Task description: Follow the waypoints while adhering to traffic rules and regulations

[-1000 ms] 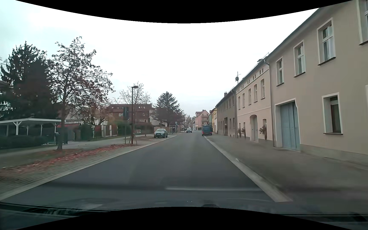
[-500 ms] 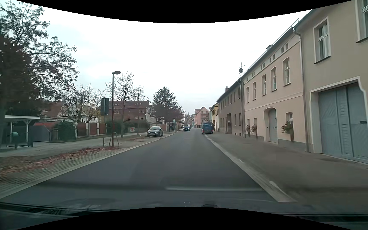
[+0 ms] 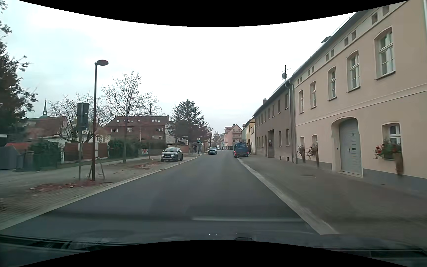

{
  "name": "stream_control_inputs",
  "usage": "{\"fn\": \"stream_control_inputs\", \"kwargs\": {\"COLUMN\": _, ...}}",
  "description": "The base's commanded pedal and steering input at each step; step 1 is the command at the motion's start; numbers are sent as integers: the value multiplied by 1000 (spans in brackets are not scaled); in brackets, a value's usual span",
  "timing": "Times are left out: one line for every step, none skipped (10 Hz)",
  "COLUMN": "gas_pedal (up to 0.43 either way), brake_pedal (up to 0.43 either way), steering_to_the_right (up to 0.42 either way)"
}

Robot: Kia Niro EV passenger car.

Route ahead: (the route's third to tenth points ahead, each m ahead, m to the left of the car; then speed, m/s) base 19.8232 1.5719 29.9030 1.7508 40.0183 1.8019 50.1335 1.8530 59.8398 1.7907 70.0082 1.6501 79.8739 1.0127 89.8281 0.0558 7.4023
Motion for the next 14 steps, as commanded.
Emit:
{"fn": "stream_control_inputs", "kwargs": {"gas_pedal": 20, "brake_pedal": 0, "steering_to_the_right": 8}}
{"fn": "stream_control_inputs", "kwargs": {"gas_pedal": 20, "brake_pedal": 0, "steering_to_the_right": 8}}
{"fn": "stream_control_inputs", "kwargs": {"gas_pedal": 20, "brake_pedal": 0, "steering_to_the_right": 8}}
{"fn": "stream_control_inputs", "kwargs": {"gas_pedal": 20, "brake_pedal": 0, "steering_to_the_right": 4}}
{"fn": "stream_control_inputs", "kwargs": {"gas_pedal": 20, "brake_pedal": 0, "steering_to_the_right": 4}}
{"fn": "stream_control_inputs", "kwargs": {"gas_pedal": 20, "brake_pedal": 0, "steering_to_the_right": 4}}
{"fn": "stream_control_inputs", "kwargs": {"gas_pedal": 20, "brake_pedal": 0, "steering_to_the_right": 4}}
{"fn": "stream_control_inputs", "kwargs": {"gas_pedal": 28, "brake_pedal": 0, "steering_to_the_right": 3}}
{"fn": "stream_control_inputs", "kwargs": {"gas_pedal": 39, "brake_pedal": 0, "steering_to_the_right": 3}}
{"fn": "stream_control_inputs", "kwargs": {"gas_pedal": 39, "brake_pedal": 0, "steering_to_the_right": 3}}
{"fn": "stream_control_inputs", "kwargs": {"gas_pedal": 39, "brake_pedal": 0, "steering_to_the_right": 3}}
{"fn": "stream_control_inputs", "kwargs": {"gas_pedal": 39, "brake_pedal": 0, "steering_to_the_right": 3}}
{"fn": "stream_control_inputs", "kwargs": {"gas_pedal": 39, "brake_pedal": 0, "steering_to_the_right": 3}}
{"fn": "stream_control_inputs", "kwargs": {"gas_pedal": 39, "brake_pedal": 0, "steering_to_the_right": 3}}
